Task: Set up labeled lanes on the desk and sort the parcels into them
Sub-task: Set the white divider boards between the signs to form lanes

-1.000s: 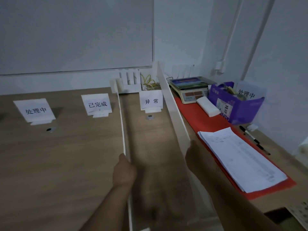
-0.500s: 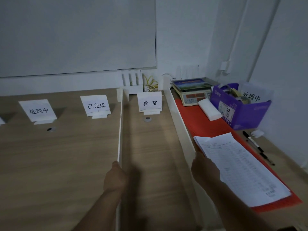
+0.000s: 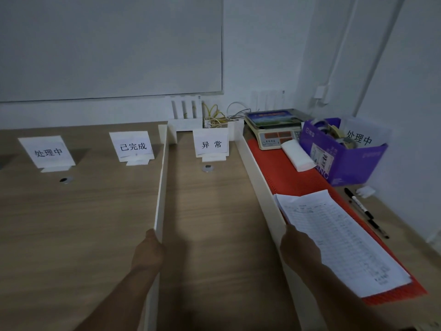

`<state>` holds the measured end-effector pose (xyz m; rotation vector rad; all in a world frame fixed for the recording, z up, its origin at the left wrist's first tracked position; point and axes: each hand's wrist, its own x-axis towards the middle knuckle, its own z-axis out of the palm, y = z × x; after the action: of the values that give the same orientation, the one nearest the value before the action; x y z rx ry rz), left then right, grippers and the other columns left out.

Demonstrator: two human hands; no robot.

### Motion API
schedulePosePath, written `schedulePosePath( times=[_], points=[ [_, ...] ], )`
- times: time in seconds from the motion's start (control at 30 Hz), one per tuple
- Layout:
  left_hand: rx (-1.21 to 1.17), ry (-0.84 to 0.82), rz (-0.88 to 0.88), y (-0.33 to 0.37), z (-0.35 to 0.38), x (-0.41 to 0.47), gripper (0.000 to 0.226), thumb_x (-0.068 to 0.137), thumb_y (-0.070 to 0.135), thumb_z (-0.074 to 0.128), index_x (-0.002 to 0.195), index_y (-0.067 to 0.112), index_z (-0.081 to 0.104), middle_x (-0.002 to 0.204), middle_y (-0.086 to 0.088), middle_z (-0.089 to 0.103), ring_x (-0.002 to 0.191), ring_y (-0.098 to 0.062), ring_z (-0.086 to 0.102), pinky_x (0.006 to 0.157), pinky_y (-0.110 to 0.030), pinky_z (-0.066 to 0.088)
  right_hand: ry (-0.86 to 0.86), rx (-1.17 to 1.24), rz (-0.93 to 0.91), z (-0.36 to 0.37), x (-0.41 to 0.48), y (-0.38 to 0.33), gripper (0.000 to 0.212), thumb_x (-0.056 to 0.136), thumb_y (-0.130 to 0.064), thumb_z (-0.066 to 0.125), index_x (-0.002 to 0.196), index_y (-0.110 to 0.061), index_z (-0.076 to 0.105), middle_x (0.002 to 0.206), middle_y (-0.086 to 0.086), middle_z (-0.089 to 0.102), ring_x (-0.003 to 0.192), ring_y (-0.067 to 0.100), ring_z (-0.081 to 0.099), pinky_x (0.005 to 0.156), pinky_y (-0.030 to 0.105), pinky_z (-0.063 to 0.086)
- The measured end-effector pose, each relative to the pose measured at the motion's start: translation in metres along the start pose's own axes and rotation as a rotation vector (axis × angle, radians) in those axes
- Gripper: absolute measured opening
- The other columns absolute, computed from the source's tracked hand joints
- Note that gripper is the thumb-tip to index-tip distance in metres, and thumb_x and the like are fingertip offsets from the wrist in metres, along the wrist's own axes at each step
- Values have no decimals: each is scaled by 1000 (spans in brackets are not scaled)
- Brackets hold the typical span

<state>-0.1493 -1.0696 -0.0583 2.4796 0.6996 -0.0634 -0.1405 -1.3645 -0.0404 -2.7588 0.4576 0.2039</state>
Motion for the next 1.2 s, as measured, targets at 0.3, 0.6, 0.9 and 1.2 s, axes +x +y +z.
schedulePosePath(
  times=[0.3, 0.6, 0.9, 1.2],
  points=[
    [-16, -19, 8, -25, -10, 11, 40, 88, 4, 47, 127, -1, 44, 120, -30, 57, 111, -42, 55, 89, -37, 42, 42, 37, 80, -6, 1, 16, 35, 100, -20, 40, 134, -11, 41, 124, 8, 56, 107, 19, 59, 90, 33, 52],
    [-16, -11, 19, -41, -18, 9, 49, 91, 4, 44, 139, 1, 36, 128, -29, 53, 117, -40, 51, 93, -35, 40, 48, 2, 60, -1, 1, 20, 29, 100, -21, 40, 127, -11, 47, 111, 7, 60, 97, 17, 61, 83, 30, 51],
    [47, -3, 30, -53, -25, 12, 48, 92, 6, 44, 139, 2, 34, 129, -27, 53, 118, -39, 51, 93, -34, 40, 39, -14, 67, -8, 6, 34, 29, 101, -21, 38, 127, -11, 46, 111, 7, 57, 99, 18, 59, 88, 32, 51],
    [40, -12, 44, -54, -23, 12, 44, 91, 4, 44, 135, 2, 39, 124, -27, 55, 114, -40, 53, 89, -34, 41, 26, -10, 74, -4, 7, 34, 31, 100, -22, 38, 129, -12, 45, 113, 6, 59, 98, 17, 61, 88, 33, 52]
  ],
)
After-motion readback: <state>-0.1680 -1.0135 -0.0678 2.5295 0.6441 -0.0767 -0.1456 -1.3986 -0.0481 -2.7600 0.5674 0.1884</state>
